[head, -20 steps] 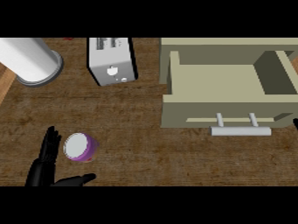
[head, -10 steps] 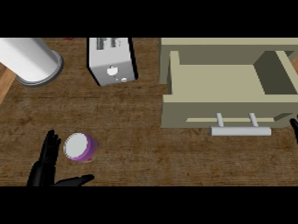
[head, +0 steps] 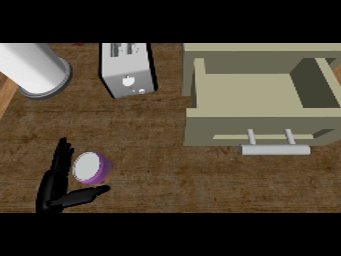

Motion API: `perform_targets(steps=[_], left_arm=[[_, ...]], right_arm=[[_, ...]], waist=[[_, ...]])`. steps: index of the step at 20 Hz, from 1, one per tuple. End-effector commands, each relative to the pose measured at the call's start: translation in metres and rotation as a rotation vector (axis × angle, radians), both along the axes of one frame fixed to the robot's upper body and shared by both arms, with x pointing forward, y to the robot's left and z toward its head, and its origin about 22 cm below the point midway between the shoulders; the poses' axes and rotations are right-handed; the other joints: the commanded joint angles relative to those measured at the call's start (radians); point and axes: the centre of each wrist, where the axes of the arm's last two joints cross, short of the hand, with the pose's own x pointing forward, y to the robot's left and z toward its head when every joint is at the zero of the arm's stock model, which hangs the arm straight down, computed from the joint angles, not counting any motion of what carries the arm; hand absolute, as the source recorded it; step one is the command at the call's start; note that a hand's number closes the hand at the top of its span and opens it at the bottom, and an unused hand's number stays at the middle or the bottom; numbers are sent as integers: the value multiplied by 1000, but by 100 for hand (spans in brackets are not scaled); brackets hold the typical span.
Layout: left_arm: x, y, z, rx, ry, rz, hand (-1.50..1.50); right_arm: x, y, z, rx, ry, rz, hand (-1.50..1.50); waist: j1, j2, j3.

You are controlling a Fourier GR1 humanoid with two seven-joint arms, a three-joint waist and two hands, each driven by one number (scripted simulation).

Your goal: Pick up the can, place it into the drawer and close the drawer

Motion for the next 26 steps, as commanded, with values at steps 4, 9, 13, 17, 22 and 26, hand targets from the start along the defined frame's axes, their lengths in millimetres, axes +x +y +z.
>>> perform_targets(steps=[4, 9, 13, 17, 22, 26], left_arm=[[22, -9, 7, -13, -18, -23, -150], [22, -16, -13, -12, 2, -9, -150], [40, -39, 4, -5, -11, -76, -150], [43, -32, 6, -18, -18, -66, -150], [49, -61, -1, -42, -54, -124, 150], [51, -52, 12, -114, -71, -118, 150]], right_arm=[[-10, 8, 21, 1, 7, -13, -150], [-5, -7, 12, -3, -9, -3, -150], [-3, -3, -12, 8, 0, 6, -150], [-12, 0, -2, 12, -2, -11, -150], [2, -11, 11, 8, -24, 1, -150], [0, -1, -3, 6, 3, 12, -150]], waist=[[-1, 0, 0], [-1, 0, 0], [-1, 0, 0], [0, 0, 0], [0, 0, 0], [1, 0, 0]])
